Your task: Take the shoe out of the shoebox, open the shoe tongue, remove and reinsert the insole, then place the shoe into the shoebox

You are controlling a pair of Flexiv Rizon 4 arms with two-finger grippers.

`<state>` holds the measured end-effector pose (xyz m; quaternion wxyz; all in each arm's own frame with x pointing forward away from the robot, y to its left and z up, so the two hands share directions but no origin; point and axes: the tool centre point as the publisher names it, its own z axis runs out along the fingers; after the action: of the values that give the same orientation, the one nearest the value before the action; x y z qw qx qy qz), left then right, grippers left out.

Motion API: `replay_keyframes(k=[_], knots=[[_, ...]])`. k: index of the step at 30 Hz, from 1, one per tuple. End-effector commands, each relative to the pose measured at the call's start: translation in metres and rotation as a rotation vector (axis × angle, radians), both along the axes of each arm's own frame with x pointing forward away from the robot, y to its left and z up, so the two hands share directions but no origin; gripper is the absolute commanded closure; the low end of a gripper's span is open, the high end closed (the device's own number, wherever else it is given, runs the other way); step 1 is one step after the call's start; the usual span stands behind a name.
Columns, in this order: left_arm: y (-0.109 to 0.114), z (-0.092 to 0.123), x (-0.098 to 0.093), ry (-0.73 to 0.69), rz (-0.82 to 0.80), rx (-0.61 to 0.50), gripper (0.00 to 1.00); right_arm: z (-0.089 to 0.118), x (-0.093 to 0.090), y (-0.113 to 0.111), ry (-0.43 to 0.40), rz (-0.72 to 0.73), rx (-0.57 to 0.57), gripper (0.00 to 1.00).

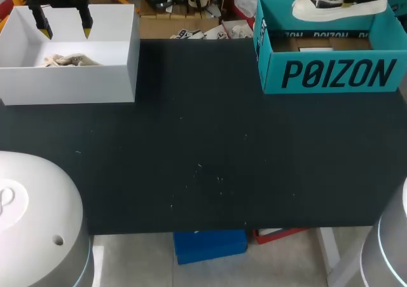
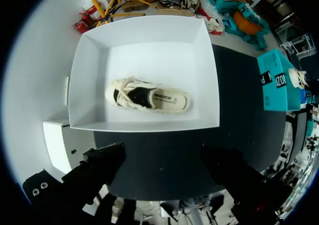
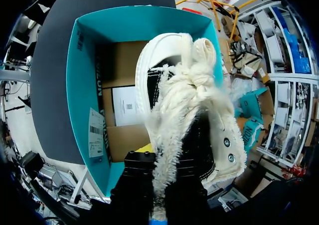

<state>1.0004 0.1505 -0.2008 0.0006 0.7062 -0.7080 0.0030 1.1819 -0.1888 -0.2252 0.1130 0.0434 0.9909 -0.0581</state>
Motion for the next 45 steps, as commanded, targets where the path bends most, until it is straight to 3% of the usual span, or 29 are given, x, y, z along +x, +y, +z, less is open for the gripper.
replay_keyframes(k=[1,9,16,26,34,45], knots=[[0.000,0.001,0.000,0.002,0.001,0.002,0.00,0.072,-0.047,0.025,-0.166,0.005,-0.038,1.00],[0.000,0.001,0.000,0.002,0.001,0.002,0.00,0.103,-0.090,0.095,-0.239,-0.058,-0.046,1.00],[0.000,0.001,0.000,0.002,0.001,0.002,0.00,0.107,-0.146,0.164,-0.265,-0.080,-0.024,1.00],[0.000,0.001,0.000,0.002,0.001,0.002,0.00,0.109,-0.225,0.230,-0.322,-0.057,-0.002,1.00],[0.000,0.001,0.000,0.002,0.001,0.002,0.00,0.085,-0.276,0.284,-0.370,0.015,-0.019,1.00],[0.000,0.001,0.000,0.002,0.001,0.002,0.00,0.028,-0.316,0.356,-0.333,-0.005,-0.010,1.00]])
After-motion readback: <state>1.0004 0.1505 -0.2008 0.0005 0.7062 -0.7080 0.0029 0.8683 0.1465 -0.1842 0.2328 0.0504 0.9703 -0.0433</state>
